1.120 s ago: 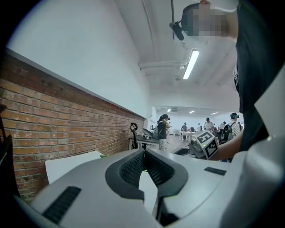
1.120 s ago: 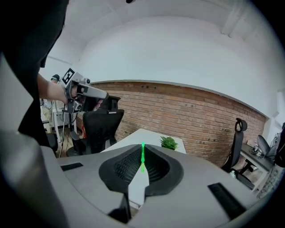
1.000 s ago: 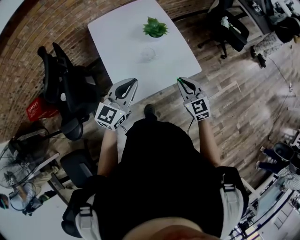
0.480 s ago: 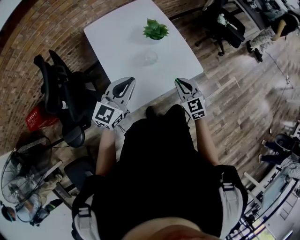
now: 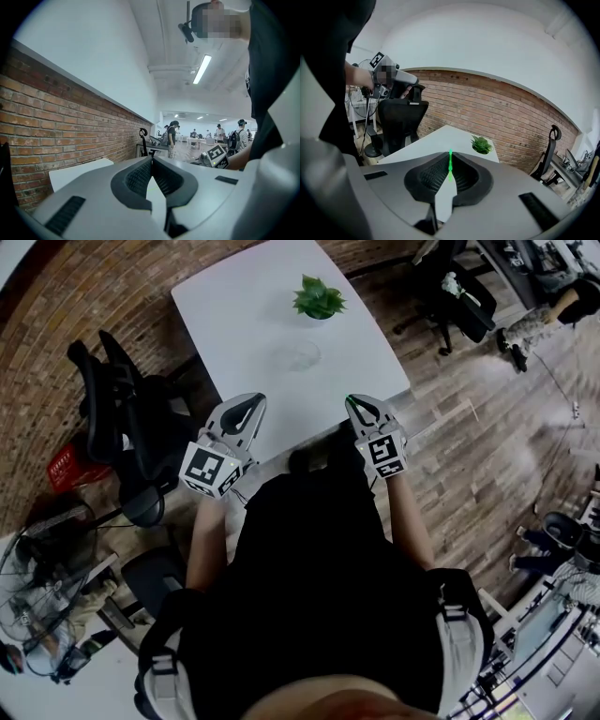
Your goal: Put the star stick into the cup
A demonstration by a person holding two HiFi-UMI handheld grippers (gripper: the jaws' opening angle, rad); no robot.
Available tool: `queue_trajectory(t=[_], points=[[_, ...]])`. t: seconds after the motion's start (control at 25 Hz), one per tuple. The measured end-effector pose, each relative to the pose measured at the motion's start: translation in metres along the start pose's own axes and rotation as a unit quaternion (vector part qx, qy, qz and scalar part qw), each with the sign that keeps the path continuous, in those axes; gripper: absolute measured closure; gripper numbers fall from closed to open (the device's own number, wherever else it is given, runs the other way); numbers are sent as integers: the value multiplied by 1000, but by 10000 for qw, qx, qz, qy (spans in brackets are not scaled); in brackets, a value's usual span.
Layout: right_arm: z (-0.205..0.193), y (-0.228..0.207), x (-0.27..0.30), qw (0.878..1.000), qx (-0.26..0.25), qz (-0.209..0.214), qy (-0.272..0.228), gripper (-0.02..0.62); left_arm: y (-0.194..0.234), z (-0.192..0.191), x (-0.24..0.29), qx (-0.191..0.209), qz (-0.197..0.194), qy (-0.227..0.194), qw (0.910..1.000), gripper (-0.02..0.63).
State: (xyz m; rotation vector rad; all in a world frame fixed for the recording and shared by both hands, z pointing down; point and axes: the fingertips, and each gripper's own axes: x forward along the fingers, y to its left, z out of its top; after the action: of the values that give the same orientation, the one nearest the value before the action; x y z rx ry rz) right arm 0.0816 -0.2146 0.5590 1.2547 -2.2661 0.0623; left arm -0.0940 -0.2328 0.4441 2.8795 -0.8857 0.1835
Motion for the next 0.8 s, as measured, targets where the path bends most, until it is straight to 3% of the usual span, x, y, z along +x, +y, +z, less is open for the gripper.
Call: queue_trajectory(t=[0.36,0.8], points=[[-10,-11,10,9998,-142,131,103,581,-3,0,17,4,19,76,10000,584],[-13,-25,39,9980,-429,446,134,581,13,0,21,-119,425,141,9989,583]])
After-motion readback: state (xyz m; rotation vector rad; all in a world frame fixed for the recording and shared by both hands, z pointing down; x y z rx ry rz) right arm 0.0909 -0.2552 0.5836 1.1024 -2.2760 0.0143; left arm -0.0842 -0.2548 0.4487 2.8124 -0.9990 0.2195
